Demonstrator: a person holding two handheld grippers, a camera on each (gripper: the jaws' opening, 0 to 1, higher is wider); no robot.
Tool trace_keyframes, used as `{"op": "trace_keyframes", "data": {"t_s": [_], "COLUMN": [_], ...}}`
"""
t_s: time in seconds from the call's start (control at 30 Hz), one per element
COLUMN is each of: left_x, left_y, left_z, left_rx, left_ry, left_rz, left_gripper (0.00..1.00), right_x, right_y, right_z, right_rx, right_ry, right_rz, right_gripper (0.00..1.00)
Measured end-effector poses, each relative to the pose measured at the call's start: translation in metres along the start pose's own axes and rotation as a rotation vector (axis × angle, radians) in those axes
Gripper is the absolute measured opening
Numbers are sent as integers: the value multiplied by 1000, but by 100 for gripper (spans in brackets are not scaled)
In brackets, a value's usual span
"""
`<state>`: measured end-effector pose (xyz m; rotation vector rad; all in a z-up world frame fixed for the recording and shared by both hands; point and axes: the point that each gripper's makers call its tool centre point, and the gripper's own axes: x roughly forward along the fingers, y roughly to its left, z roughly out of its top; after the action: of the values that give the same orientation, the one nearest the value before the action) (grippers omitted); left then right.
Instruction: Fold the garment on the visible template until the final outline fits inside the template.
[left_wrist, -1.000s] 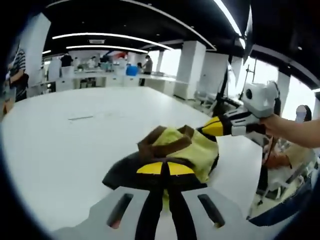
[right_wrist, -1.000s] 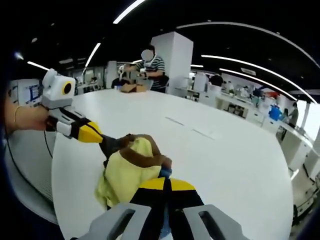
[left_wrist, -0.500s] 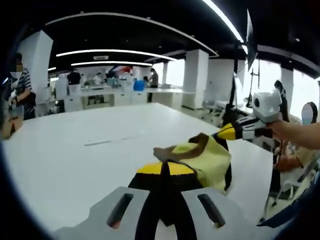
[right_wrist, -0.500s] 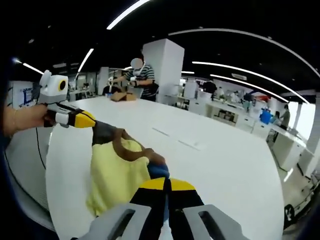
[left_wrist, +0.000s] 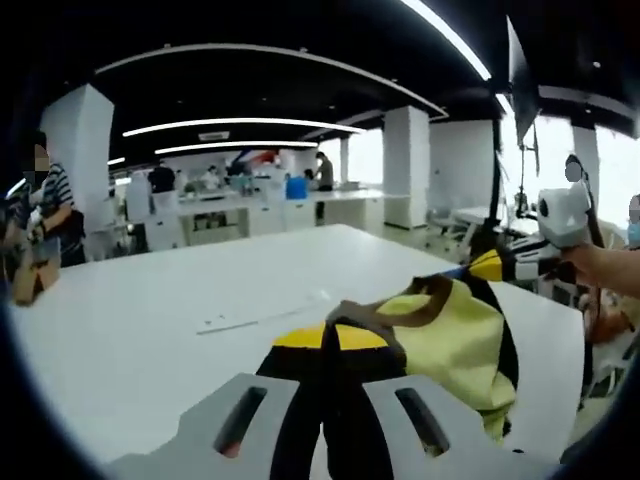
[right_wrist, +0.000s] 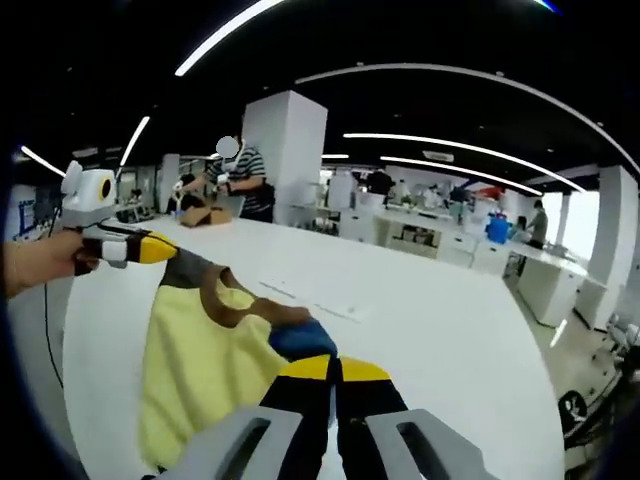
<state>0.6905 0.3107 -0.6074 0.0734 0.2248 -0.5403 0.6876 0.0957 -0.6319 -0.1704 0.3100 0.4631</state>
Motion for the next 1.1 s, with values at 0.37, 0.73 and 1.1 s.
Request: {"op": "trace_keyframes", "data": {"t_s": [0.37, 0.73, 1.1], "left_x": [54, 98, 134], "left_y": [29, 55, 64], "left_z": [-25, -67, -99], "left_rx": [-11, -87, -26], "left_ry": [60, 137, 212], "left_rz": [57, 105, 128], "left_gripper": [0, 0, 0], "right_x": [48, 99, 131], "right_y": [-40, -57, -68], "right_z": [-14, -46, -85], "right_rx": [74, 139, 190], "right_ry": [47, 122, 213], "right_rz": [-129, -155, -176], "right_gripper": [0, 0, 0]}}
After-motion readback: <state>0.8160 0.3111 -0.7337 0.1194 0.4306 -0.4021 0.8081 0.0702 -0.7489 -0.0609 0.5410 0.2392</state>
